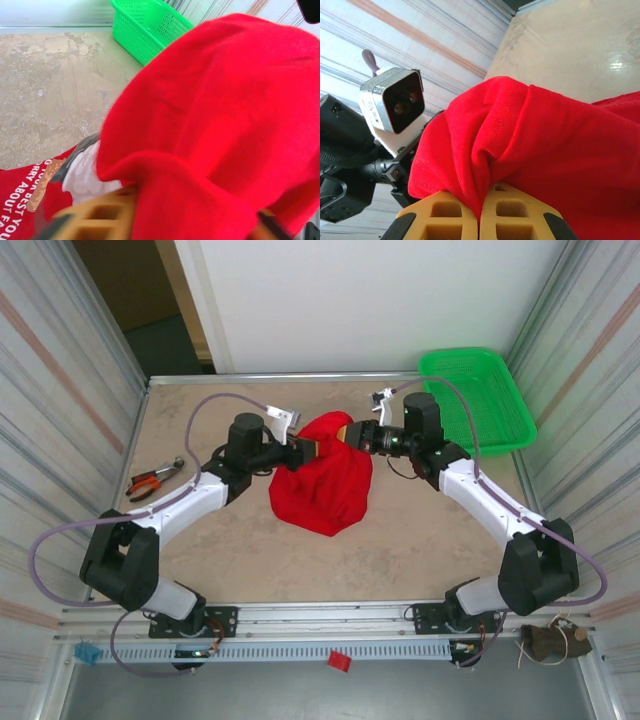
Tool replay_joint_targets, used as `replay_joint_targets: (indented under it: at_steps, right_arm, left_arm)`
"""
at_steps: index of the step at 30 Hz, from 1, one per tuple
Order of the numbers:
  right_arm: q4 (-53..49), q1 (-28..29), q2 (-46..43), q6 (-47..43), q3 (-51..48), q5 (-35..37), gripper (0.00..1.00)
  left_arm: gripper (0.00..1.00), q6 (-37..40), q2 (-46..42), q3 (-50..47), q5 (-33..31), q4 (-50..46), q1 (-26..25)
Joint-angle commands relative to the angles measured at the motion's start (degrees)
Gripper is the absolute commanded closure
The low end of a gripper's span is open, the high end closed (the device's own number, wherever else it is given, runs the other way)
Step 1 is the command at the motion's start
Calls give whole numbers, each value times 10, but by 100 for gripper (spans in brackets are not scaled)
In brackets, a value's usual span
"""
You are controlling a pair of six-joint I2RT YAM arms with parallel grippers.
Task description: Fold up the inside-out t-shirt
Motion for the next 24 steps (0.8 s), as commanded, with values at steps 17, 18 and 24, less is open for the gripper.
replay_joint_targets:
  at_steps: [17, 18, 24]
  right_arm:
    - [-111, 113, -126, -70, -22, 302, 26]
    - [-111, 119, -117, -79, -10, 308, 29]
    - [-122, 136, -47, -101, 59, 294, 36]
  left_arm:
    - [100, -125, -2, 105, 208, 6, 52]
    - [100, -124, -2, 108, 209, -2, 52]
    - [100, -118, -2, 116, 212, -25, 51]
